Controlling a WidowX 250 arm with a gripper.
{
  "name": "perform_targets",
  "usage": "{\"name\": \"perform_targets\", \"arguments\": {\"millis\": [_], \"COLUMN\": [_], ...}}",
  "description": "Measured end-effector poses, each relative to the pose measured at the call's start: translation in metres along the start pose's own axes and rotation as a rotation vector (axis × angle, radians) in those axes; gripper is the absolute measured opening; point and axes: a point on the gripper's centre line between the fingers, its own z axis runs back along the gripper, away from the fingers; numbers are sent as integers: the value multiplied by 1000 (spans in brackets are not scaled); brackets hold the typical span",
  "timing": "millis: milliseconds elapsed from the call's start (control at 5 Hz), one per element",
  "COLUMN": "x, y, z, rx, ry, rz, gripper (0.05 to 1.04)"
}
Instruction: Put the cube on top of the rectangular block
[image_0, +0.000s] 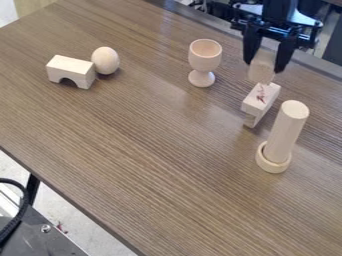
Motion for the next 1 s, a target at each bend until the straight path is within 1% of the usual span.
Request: {"name": "perform_targets", "arguments": {"millis": [200, 400, 600, 800, 1000], "x": [0, 2, 1, 1, 1], "y": [-1, -4, -6, -6, -10], "z": [-3, 0, -8, -9, -9], "rx": [-5, -20, -29, -31, -53], "ry": [20, 13, 44, 48, 47], "rz": [-14, -23, -32, -33, -29], "gripper": [555, 555, 555, 555, 555]}}
